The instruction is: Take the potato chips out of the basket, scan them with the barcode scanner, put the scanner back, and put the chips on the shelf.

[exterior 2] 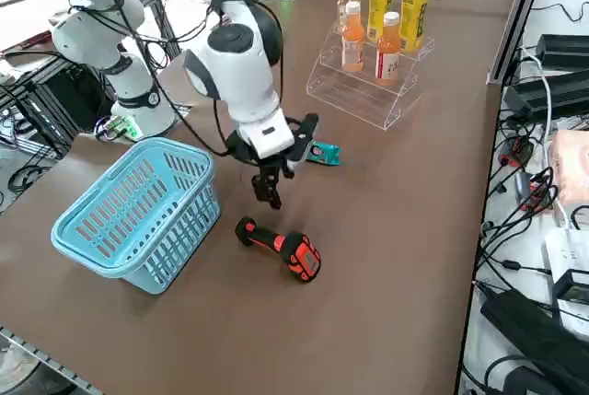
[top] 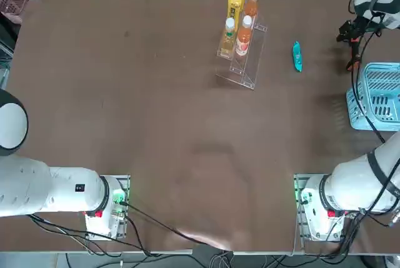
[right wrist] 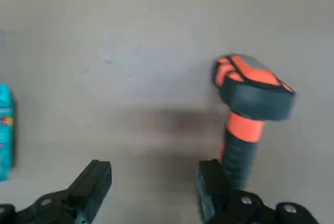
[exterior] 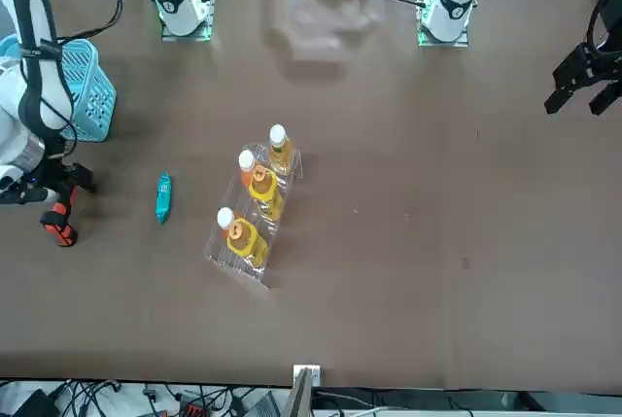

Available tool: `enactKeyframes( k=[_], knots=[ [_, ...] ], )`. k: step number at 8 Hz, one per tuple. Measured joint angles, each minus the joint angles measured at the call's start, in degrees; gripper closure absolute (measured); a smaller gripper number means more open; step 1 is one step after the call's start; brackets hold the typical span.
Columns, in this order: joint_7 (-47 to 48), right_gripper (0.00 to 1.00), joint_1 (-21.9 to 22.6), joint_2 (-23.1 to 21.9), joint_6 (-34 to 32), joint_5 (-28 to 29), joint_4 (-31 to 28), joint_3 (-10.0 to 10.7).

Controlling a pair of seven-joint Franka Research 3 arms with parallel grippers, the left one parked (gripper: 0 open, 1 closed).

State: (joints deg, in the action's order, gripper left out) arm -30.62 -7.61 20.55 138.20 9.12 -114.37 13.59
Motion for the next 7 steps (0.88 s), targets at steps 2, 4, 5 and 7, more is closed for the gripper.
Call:
enactKeyframes(
  k=[2, 4, 5, 7],
  knots=[
    [-2.1, 0.0, -3.5, 3.4, 0.0, 0.0, 2.5, 0.0],
    [-4.0, 0.0, -5.8, 6.4, 0.1, 0.0, 5.0, -0.1],
    [-4.4, 0.0, -6.5, 7.7, 0.1, 0.0, 5.9, -0.1],
    [-4.5, 0.0, -6.7, 10.8, 0.2, 0.0, 8.6, -0.1]
  ],
)
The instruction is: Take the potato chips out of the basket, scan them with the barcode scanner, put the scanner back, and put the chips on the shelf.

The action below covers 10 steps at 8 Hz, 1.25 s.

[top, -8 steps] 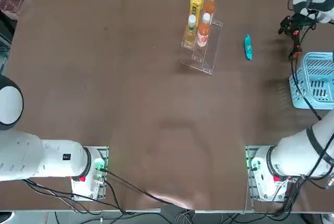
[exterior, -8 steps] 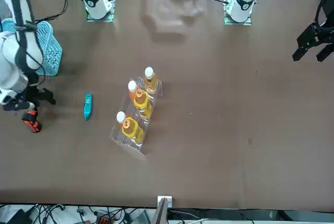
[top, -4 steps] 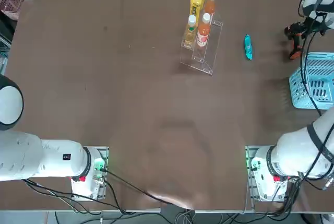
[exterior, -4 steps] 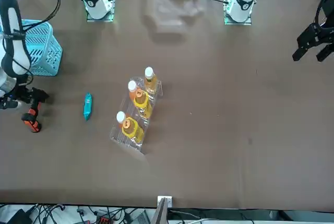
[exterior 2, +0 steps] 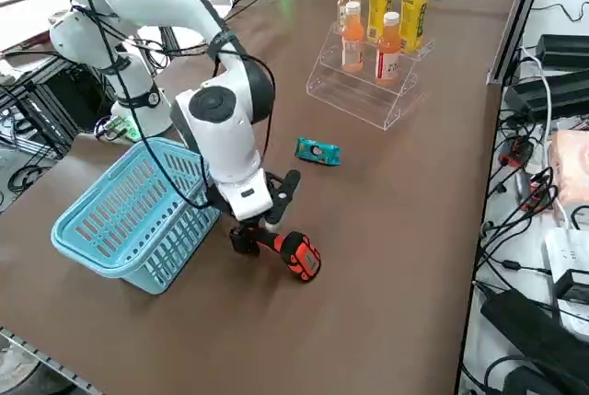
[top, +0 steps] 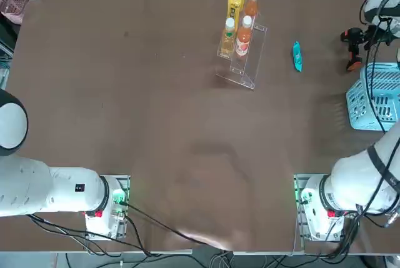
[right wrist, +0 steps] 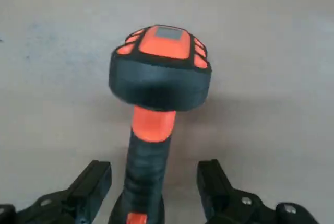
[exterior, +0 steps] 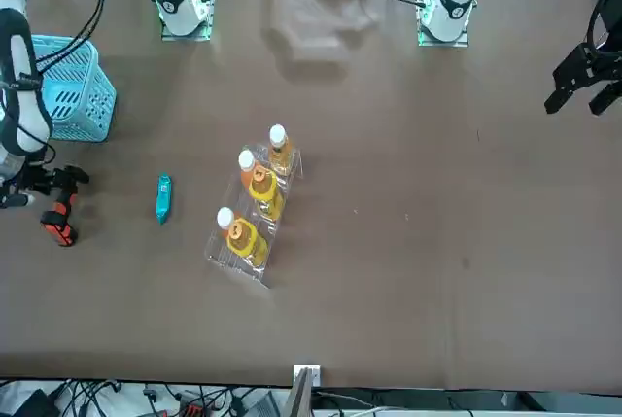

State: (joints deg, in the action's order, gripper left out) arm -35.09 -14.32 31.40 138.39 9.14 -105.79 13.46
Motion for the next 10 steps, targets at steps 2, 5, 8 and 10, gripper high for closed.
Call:
enactKeyframes(
  k=[2, 5, 8, 10],
  knots=[
    [0.0, 0.0, -0.3, 2.7, 0.0, 0.0, 1.9, 0.0],
    [0.0, 0.09, -0.4, 3.6, -0.1, 0.0, 2.3, -0.3],
    [-0.1, 0.59, 0.5, 3.6, -0.1, 0.0, 2.4, -1.0],
    [-0.1, 0.59, 1.3, 3.6, -0.1, 0.0, 2.4, -1.0]
  ],
)
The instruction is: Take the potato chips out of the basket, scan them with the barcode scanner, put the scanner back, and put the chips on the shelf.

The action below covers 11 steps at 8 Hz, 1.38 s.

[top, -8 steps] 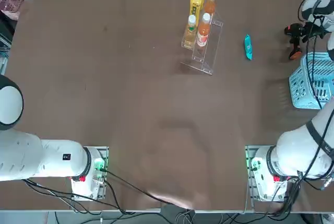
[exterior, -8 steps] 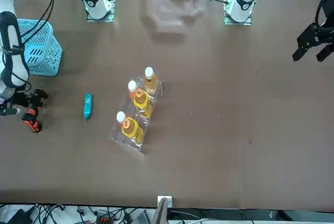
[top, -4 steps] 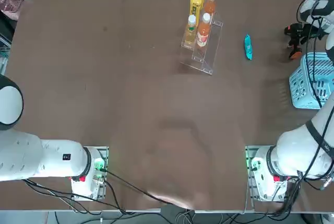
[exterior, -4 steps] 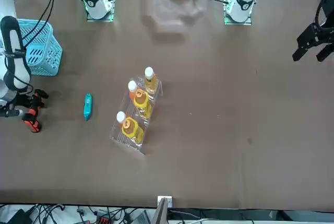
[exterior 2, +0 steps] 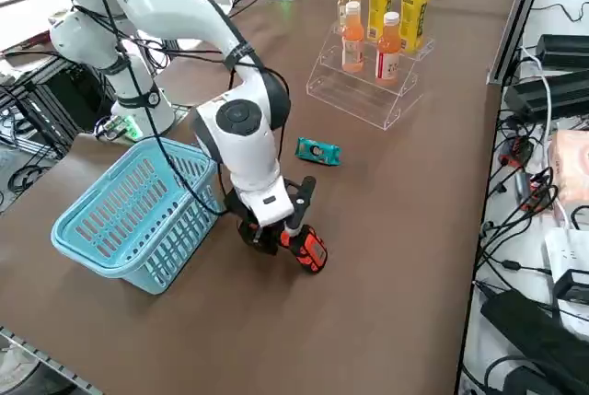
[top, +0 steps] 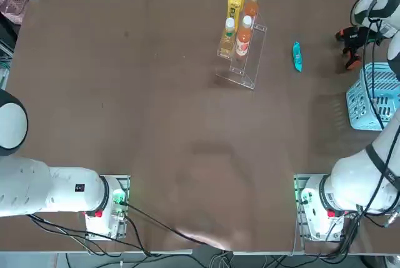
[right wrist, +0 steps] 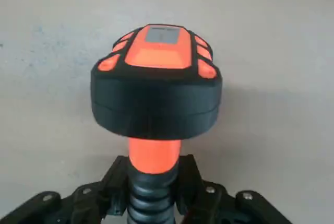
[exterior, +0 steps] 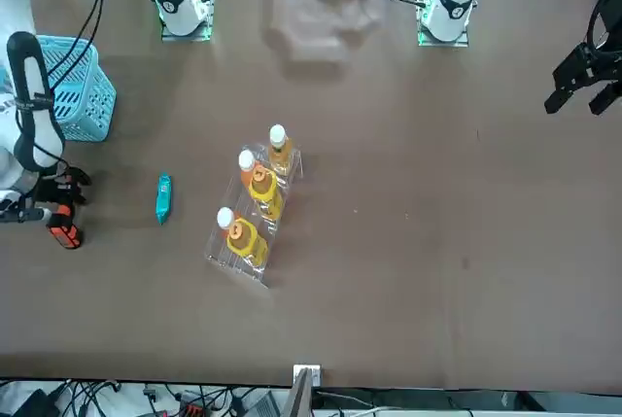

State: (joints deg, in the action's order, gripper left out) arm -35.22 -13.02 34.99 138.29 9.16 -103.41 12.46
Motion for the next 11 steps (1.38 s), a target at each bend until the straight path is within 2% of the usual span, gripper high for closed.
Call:
enactKeyframes(
  k=[2, 4, 8, 10, 11],
  knots=[
    [0.0, 0.59, 1.0, -0.1, -1.7, 0.0, 0.4, -0.1],
    [2.7, 0.59, 4.0, -1.8, -7.2, -0.5, 1.6, 0.0],
    [21.8, 0.59, 12.8, -10.2, -21.5, -9.3, 2.0, 0.3],
    [35.5, 0.59, 19.7, -13.5, -27.9, -12.4, 0.3, 0.3],
    [43.0, 0.59, 24.0, -15.3, -28.8, -12.8, -2.2, 0.3]
  ],
)
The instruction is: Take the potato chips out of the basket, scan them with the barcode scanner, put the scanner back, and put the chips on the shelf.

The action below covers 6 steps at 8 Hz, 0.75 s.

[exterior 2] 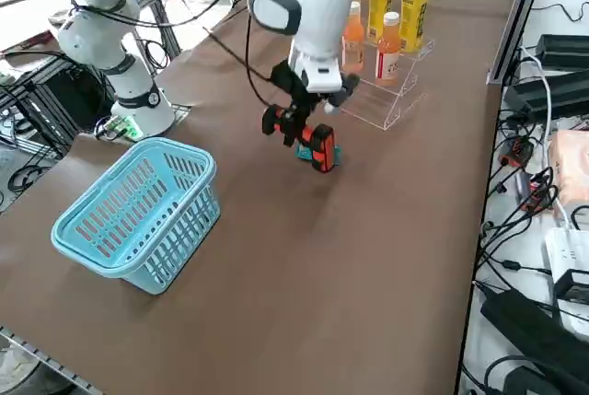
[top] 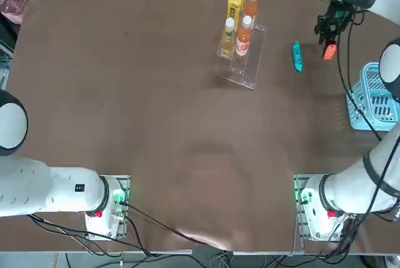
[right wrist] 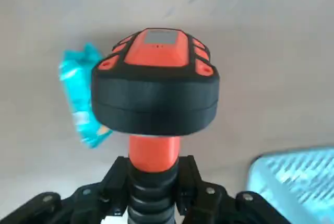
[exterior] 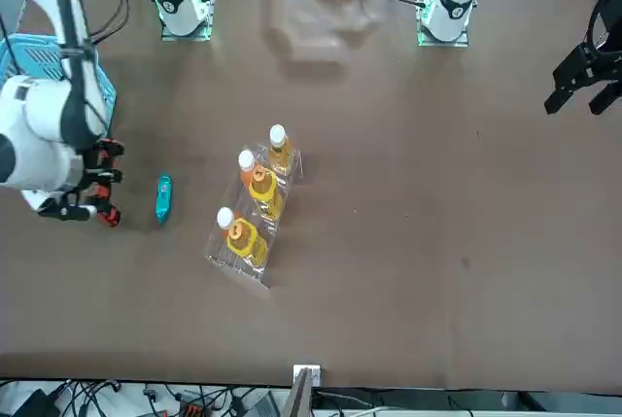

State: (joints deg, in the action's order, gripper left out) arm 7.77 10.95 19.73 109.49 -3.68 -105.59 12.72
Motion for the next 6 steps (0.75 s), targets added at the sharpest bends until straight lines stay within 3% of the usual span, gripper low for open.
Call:
enactKeyframes(
  k=[3, 6],
  knots=[
    [16.9, 0.59, 10.1, -3.8, -0.1, -0.3, -8.0, 0.0],
    [22.1, 0.59, 12.7, -4.4, 0.5, -0.4, -9.7, 0.0]
  ],
)
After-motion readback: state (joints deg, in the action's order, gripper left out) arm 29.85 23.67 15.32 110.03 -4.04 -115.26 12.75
